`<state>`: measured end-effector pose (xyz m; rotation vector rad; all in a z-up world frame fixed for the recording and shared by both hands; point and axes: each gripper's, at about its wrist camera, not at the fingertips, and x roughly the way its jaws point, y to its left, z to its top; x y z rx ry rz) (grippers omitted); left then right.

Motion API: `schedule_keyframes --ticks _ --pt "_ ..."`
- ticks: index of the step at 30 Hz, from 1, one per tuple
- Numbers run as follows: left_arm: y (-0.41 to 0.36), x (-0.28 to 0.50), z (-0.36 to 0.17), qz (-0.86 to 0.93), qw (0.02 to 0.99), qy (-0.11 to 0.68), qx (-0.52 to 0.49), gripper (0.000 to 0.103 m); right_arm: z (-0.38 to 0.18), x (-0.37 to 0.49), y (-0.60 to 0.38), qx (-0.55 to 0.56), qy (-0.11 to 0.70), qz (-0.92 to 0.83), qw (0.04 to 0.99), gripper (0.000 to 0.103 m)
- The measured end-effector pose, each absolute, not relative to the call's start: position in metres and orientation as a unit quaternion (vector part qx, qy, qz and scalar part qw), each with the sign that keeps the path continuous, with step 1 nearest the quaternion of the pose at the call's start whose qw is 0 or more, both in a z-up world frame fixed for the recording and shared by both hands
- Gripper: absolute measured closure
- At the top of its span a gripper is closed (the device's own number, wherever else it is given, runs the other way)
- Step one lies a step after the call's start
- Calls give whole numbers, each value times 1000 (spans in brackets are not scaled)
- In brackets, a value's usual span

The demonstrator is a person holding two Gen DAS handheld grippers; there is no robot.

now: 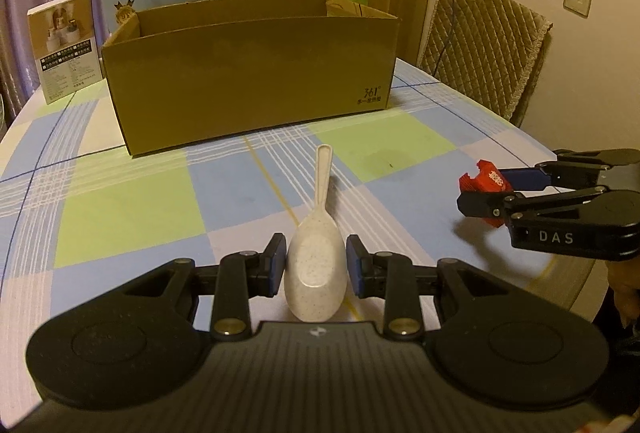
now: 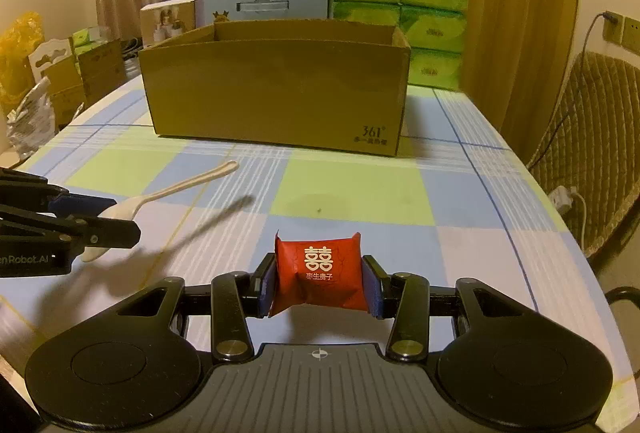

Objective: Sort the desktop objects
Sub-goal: 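Lift and carry the spoon and candy packet over the cardboard box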

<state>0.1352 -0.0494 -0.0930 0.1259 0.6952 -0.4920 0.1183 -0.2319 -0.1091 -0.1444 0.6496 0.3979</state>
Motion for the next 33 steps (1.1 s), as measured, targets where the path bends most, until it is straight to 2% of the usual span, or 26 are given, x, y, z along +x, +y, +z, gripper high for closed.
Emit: schedule_keyframes --ticks 21,33 --pt "-48 128 -66 -221 917 331 39 76 -92 114 -231 -28 318 213 923 62" --pt "-38 149 -8 -216 923 315 41 76 -24 147 -229 -16 273 222 936 62"
